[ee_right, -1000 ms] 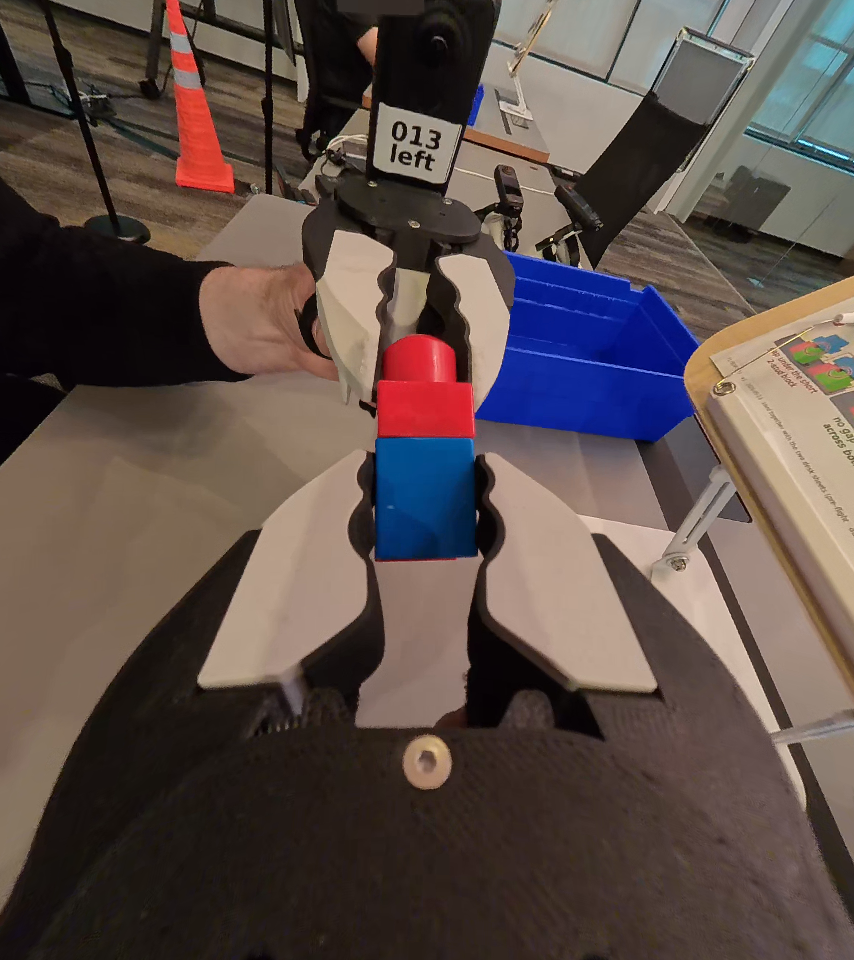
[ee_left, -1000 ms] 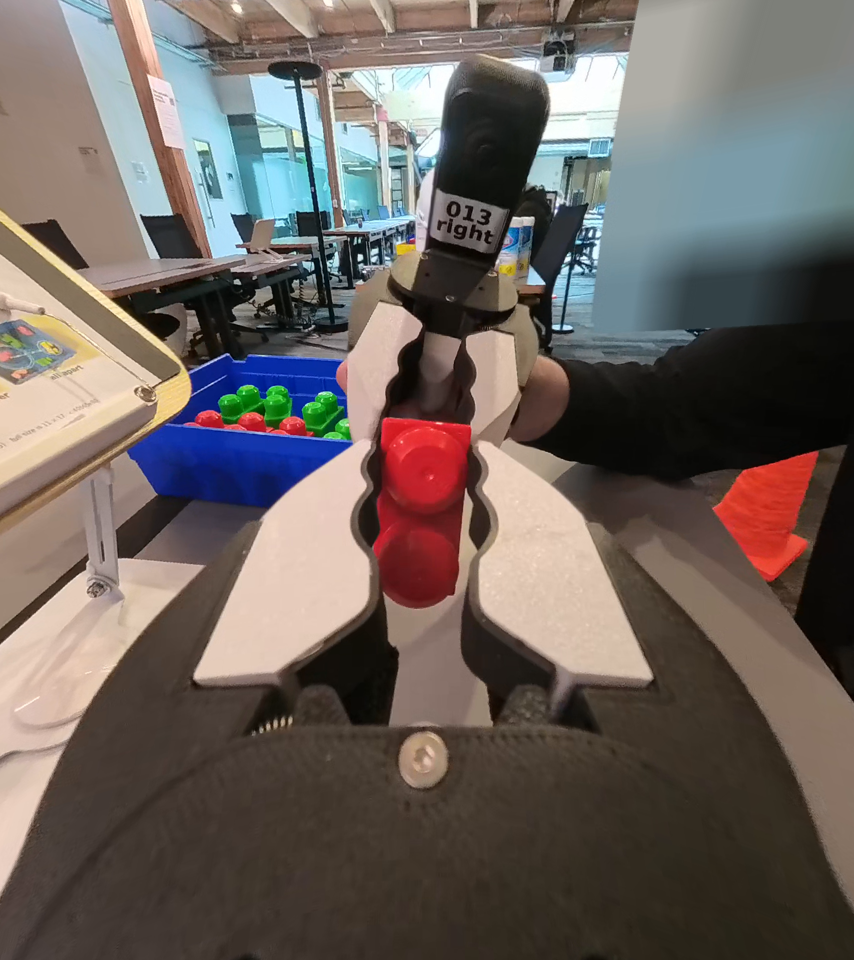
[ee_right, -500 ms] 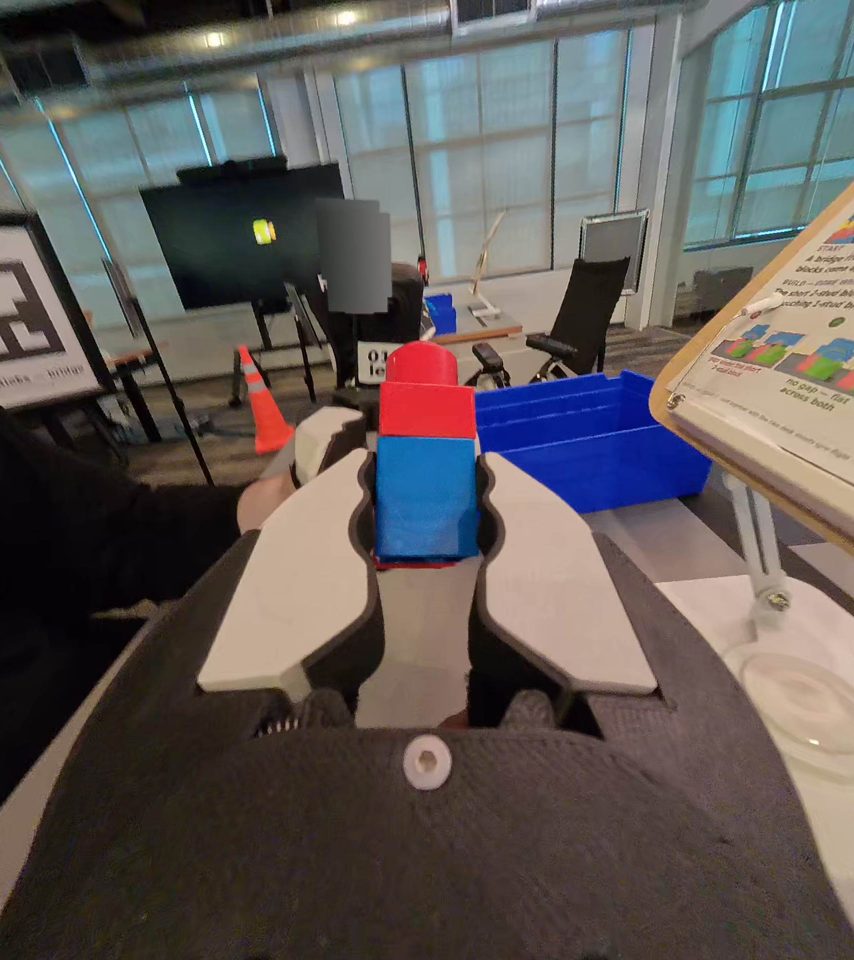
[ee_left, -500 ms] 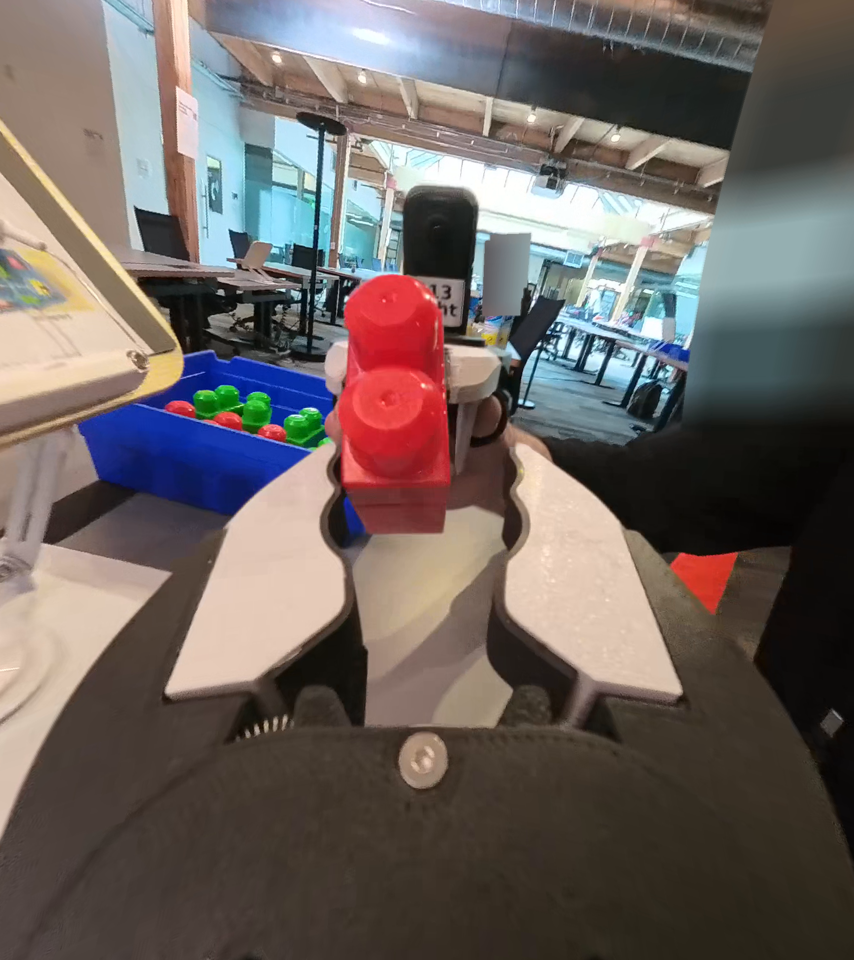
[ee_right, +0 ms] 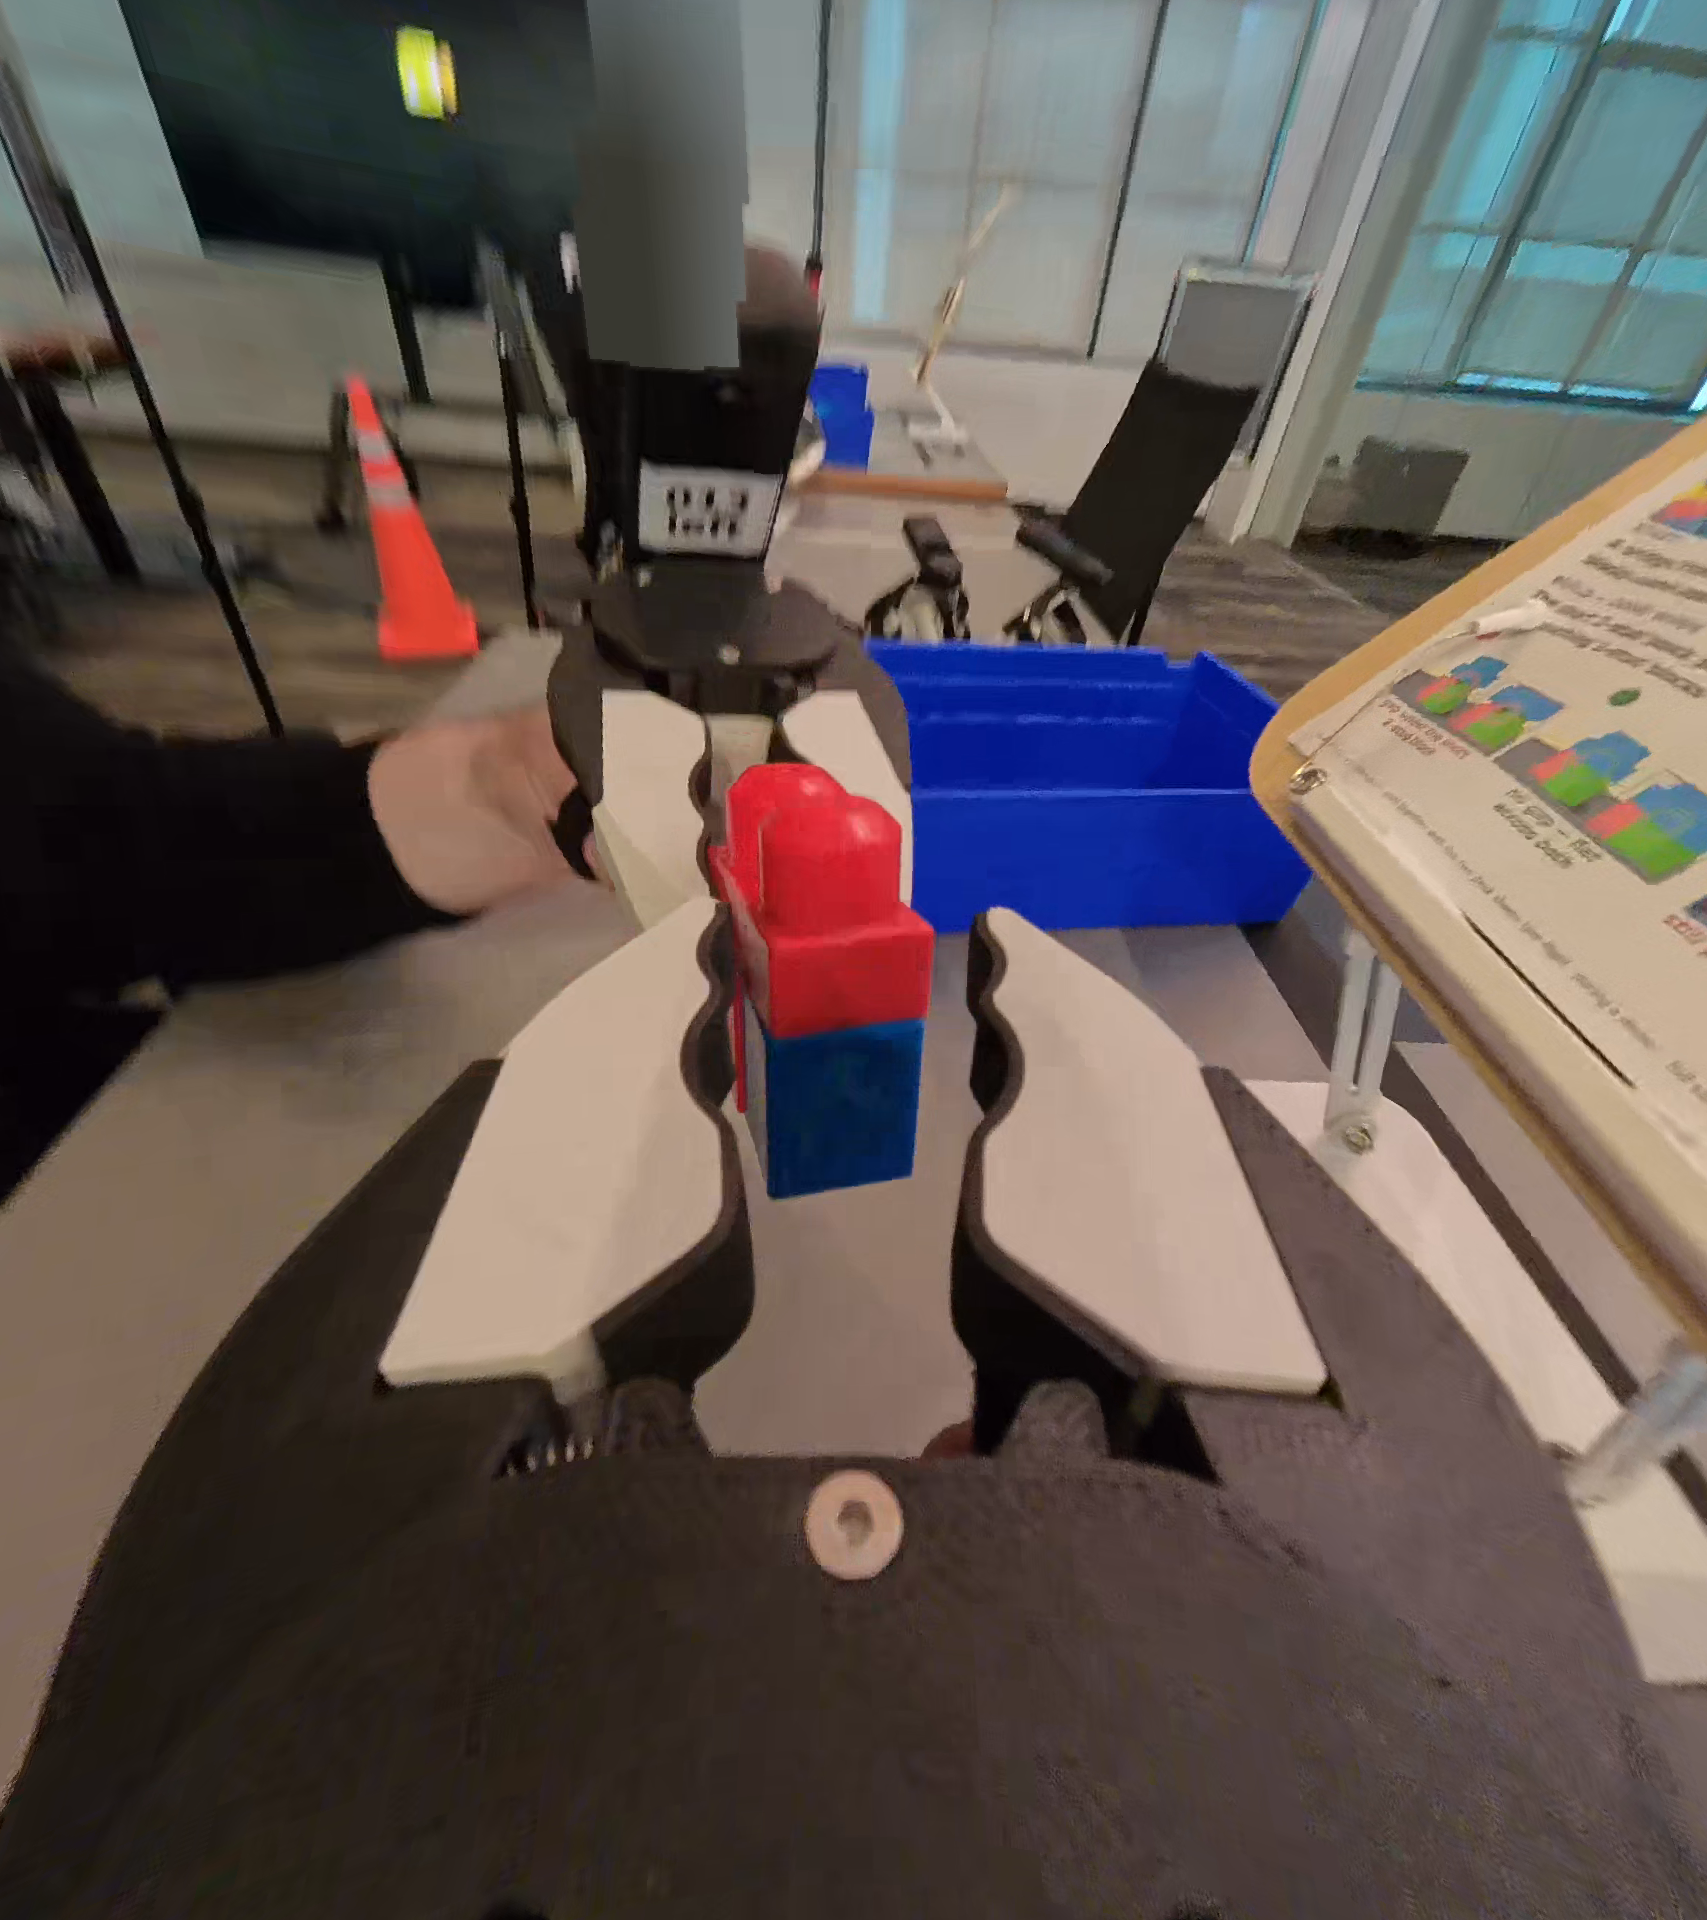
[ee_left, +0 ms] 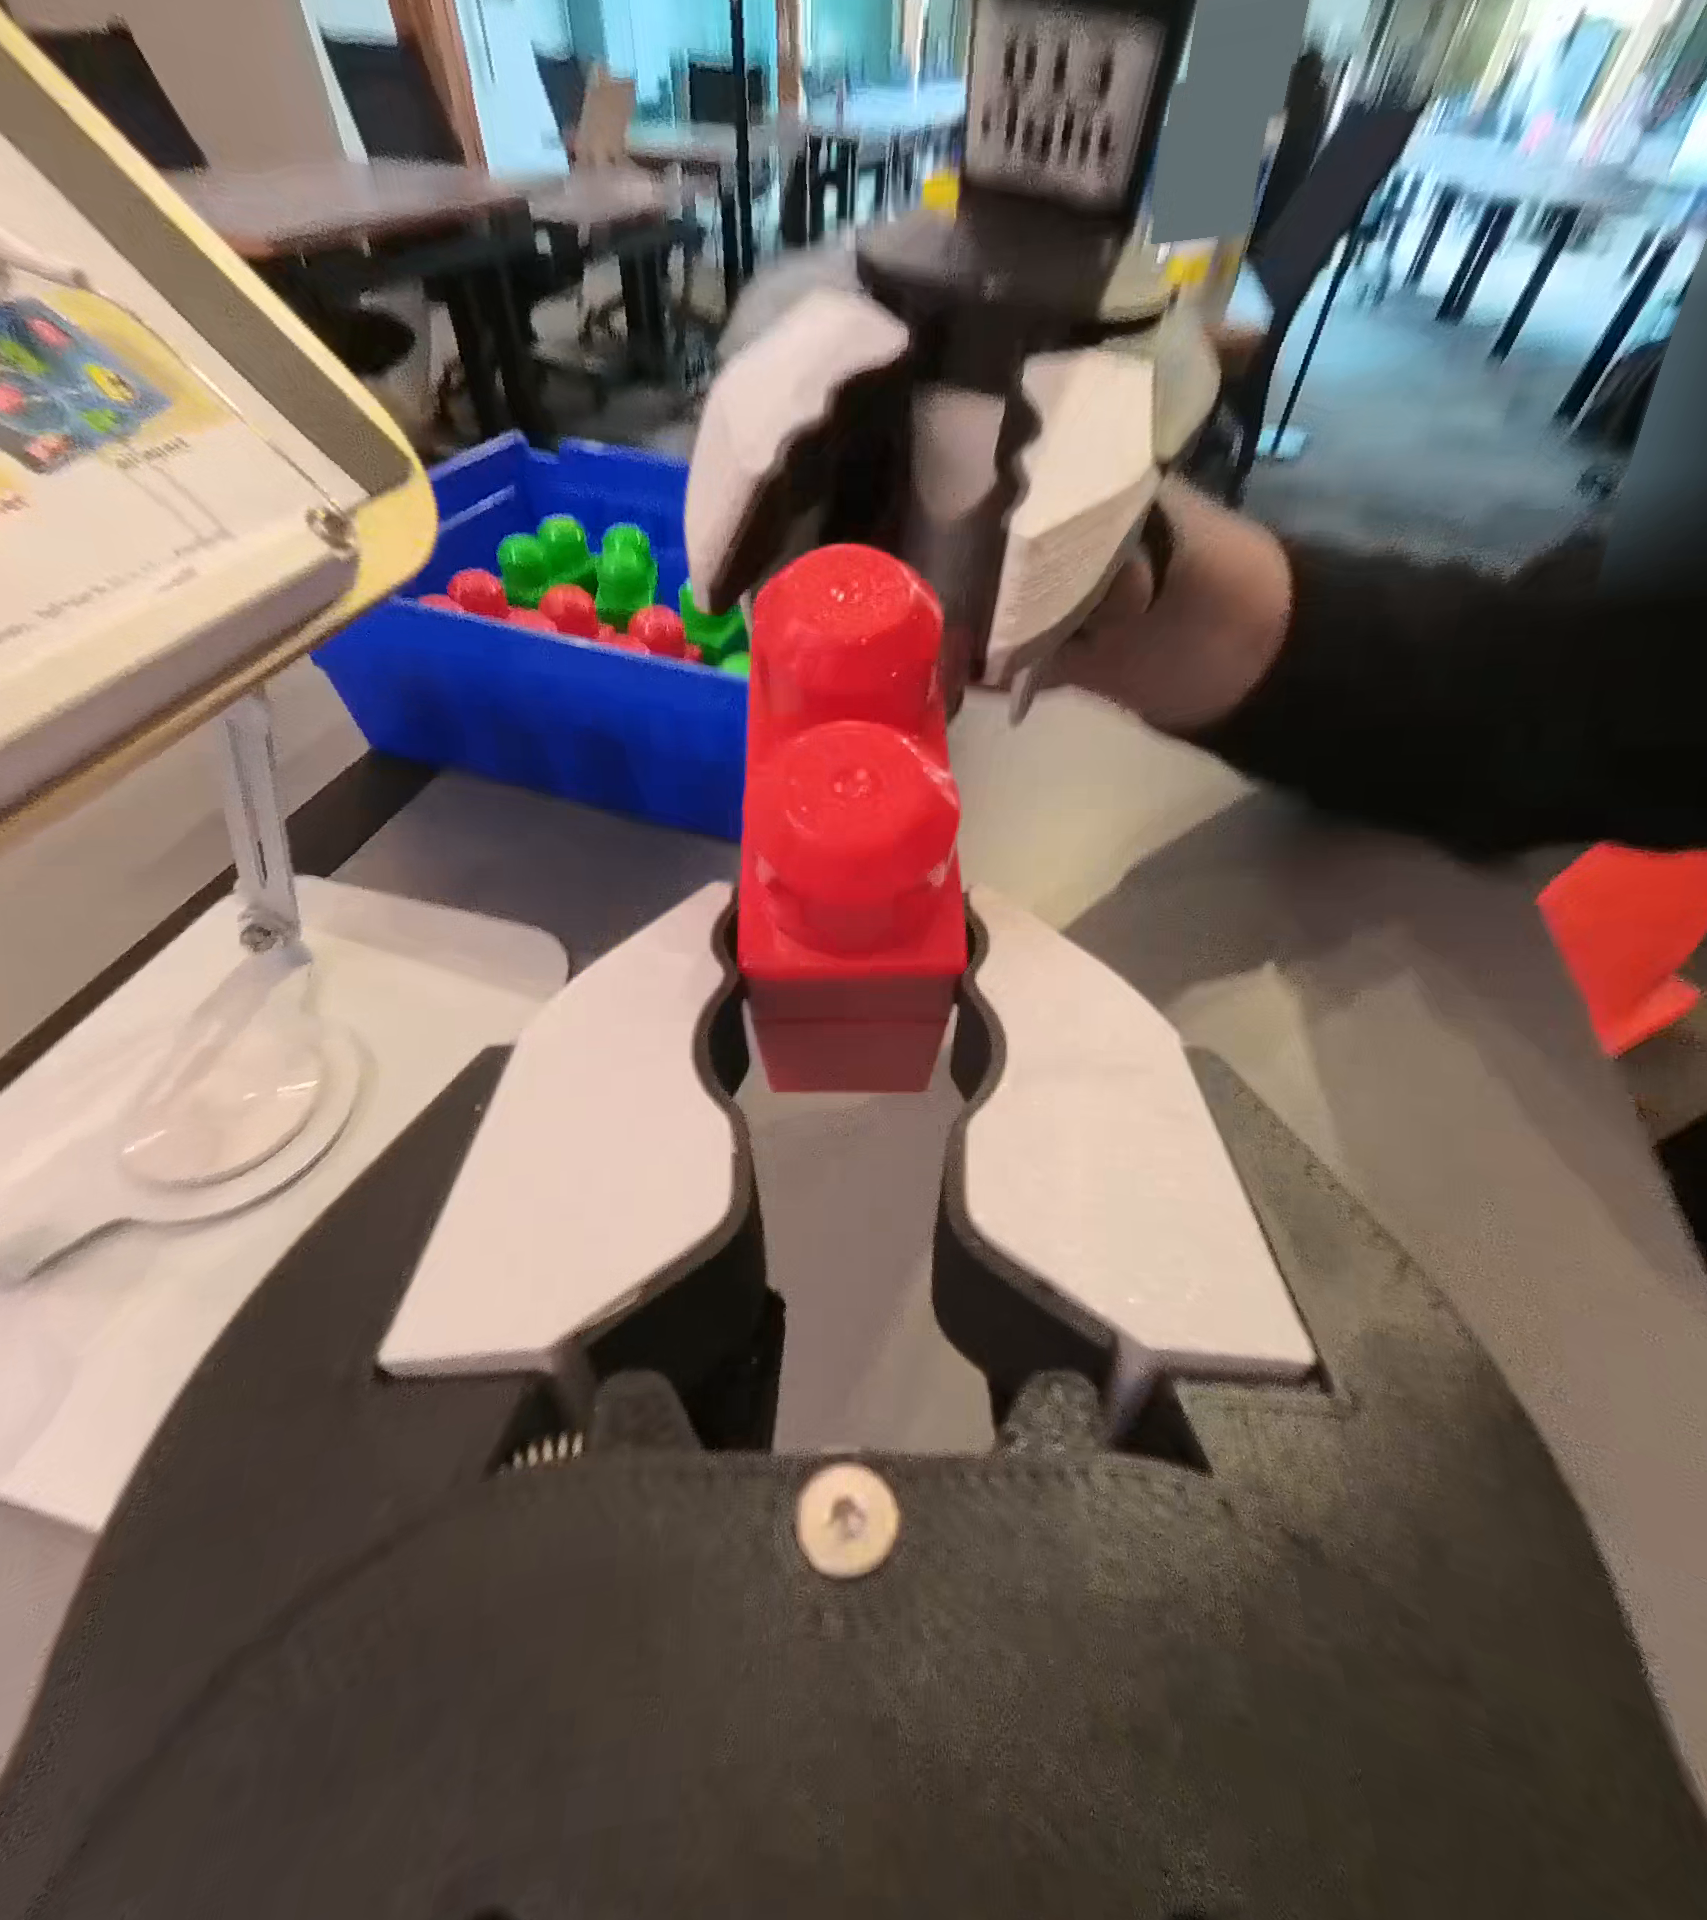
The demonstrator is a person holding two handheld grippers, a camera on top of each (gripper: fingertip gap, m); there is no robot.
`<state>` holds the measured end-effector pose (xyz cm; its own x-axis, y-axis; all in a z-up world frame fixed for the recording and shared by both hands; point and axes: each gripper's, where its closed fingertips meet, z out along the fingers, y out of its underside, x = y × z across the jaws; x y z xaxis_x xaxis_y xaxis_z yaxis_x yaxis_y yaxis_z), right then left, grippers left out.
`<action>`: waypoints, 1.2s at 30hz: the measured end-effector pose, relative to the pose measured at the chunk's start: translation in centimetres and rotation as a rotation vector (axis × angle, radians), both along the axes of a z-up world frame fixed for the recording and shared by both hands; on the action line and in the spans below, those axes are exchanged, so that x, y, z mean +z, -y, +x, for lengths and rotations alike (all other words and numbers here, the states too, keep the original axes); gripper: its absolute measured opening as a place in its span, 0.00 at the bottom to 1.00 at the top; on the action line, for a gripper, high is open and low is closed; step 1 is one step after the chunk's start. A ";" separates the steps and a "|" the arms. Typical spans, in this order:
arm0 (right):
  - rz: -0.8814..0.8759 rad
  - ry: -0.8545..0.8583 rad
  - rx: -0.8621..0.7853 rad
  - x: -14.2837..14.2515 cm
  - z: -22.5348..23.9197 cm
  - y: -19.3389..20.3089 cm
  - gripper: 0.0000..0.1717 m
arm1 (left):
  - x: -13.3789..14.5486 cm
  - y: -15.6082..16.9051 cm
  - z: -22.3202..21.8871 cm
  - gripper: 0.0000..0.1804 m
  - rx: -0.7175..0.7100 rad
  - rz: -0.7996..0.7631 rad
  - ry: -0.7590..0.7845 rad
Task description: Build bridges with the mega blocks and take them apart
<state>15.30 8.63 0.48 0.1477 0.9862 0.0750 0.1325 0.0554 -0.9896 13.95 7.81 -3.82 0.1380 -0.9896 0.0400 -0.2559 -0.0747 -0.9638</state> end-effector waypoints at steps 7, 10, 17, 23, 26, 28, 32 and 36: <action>0.068 0.340 0.082 -3.8 -0.3 2.0 0.22 | -1.9 1.7 0.7 0.20 -0.067 0.039 -0.167; 0.055 0.328 0.100 -3.9 -0.4 2.2 0.21 | -1.7 1.8 0.6 0.20 -0.073 0.045 -0.161; -0.089 0.027 0.120 -0.8 -0.7 1.7 0.21 | 1.2 2.0 0.6 0.25 -0.120 0.012 0.071; -0.088 0.095 0.102 -1.9 -0.9 1.4 0.29 | 0.1 1.5 0.2 0.20 -0.076 0.045 -0.030; 0.024 0.209 0.074 -2.2 -0.5 1.7 0.30 | -0.6 1.8 0.6 0.20 -0.072 0.064 -0.086; 0.061 0.291 0.065 -2.8 -0.3 1.9 0.30 | -0.8 1.9 0.8 0.20 -0.076 0.077 -0.106; 0.116 0.457 0.085 -4.7 -0.1 2.8 0.25 | -2.0 2.2 1.2 0.20 -0.064 0.146 -0.219; 0.162 0.576 0.071 -6.4 -0.1 2.8 0.21 | -3.3 2.2 1.5 0.20 -0.043 0.211 -0.320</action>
